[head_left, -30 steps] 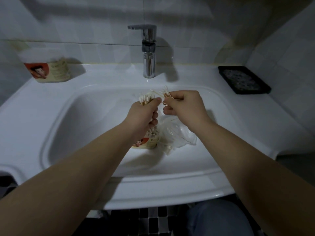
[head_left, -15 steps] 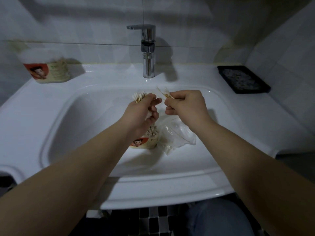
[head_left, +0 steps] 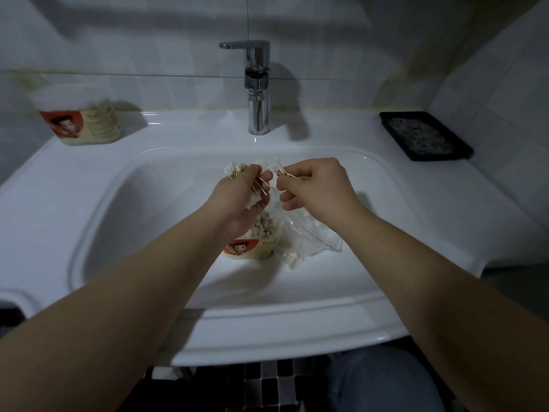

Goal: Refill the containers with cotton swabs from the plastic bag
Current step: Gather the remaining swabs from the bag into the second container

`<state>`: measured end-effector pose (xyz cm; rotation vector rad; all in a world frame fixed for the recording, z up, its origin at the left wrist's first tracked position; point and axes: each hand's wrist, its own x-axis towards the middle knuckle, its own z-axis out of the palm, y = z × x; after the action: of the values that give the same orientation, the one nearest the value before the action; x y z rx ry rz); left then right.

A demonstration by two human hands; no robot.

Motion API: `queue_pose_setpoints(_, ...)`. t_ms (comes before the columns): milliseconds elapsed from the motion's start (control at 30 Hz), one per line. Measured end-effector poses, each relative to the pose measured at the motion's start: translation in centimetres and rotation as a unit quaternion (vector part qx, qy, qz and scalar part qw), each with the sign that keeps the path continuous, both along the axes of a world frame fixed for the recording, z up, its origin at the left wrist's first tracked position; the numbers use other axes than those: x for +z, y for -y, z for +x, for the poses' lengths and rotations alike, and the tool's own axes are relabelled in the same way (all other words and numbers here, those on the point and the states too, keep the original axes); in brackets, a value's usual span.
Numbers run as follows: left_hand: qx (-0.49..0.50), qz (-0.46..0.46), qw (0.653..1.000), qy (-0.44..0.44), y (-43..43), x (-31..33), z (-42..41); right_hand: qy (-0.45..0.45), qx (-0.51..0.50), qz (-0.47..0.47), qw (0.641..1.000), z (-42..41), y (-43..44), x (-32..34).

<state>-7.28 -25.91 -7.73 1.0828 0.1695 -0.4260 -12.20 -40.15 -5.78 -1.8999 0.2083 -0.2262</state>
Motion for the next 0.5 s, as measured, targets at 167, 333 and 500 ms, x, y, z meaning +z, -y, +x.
queue_pose_setpoints(167, -0.002, -0.006, 1.0, -0.003, -0.06, -0.13, 0.04, -0.005, 0.017, 0.011, 1.0, -0.03, 0.06, 0.17)
queue_pose_setpoints(333, 0.025, -0.001, 0.999, -0.026, 0.12, 0.01, -0.02, -0.008, 0.019, -0.006, 1.0, 0.12, 0.3, -0.15)
queue_pose_setpoints(500, -0.004, 0.023, 1.0, -0.002, 0.02, 0.45, -0.24, -0.022, 0.038, 0.004, 0.999, -0.01, 0.29, -0.22)
